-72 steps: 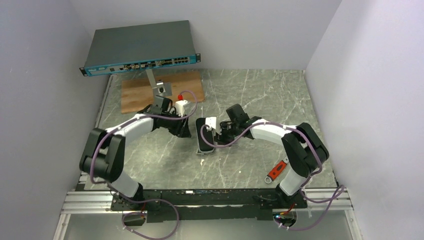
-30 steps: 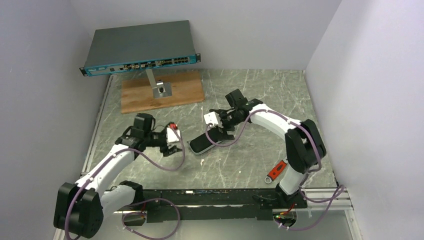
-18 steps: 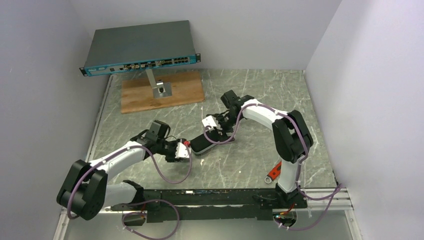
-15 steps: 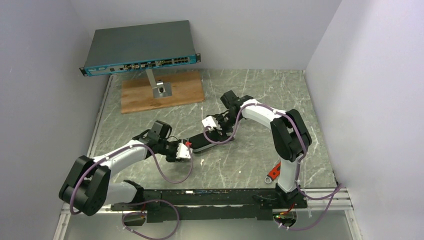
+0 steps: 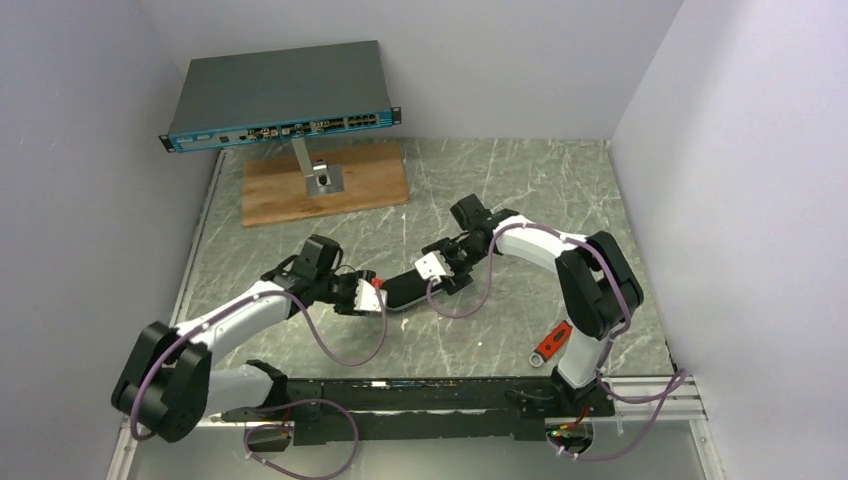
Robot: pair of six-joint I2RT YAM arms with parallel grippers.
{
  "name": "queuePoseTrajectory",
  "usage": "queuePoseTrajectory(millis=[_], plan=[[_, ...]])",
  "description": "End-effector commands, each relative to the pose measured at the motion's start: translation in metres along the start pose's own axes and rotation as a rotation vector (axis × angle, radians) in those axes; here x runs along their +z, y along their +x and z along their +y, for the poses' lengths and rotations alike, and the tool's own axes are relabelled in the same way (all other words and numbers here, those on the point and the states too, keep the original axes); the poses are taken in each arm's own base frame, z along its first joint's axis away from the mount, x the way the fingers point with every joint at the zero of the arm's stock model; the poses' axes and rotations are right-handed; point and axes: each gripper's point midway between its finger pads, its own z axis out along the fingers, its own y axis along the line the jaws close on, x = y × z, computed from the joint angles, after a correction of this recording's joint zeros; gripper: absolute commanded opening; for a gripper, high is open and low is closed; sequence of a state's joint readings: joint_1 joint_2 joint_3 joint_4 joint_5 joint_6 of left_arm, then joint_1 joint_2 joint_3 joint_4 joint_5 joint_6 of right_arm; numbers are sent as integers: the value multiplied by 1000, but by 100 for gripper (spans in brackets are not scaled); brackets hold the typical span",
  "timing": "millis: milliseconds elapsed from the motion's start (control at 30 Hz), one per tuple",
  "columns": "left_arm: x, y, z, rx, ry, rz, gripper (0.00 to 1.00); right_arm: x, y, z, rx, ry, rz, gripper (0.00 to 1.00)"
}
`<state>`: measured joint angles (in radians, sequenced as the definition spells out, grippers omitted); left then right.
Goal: Open the umbrella
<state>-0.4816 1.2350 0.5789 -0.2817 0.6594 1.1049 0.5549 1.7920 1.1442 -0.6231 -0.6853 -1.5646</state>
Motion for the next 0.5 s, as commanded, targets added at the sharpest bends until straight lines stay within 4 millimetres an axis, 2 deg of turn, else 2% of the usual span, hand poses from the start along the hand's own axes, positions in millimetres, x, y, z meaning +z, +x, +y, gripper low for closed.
queuePoseTrajectory(millis=[0, 133, 233, 367, 467], plan=[[-11, -31, 0, 56, -36, -101, 50, -6, 14, 41, -63, -83, 58, 51], [-15, -62, 8, 30, -71, -172, 50, -24, 31, 67, -39, -129, 95, 48], [-9, -85, 7, 0, -77, -232, 48, -40, 43, 81, -18, -145, 118, 47], [12, -103, -12, -20, -50, -273, 47, -54, 55, 99, -33, -152, 144, 47], [32, -106, -32, -2, -19, -286, 46, -58, 58, 105, -90, -127, 154, 46]])
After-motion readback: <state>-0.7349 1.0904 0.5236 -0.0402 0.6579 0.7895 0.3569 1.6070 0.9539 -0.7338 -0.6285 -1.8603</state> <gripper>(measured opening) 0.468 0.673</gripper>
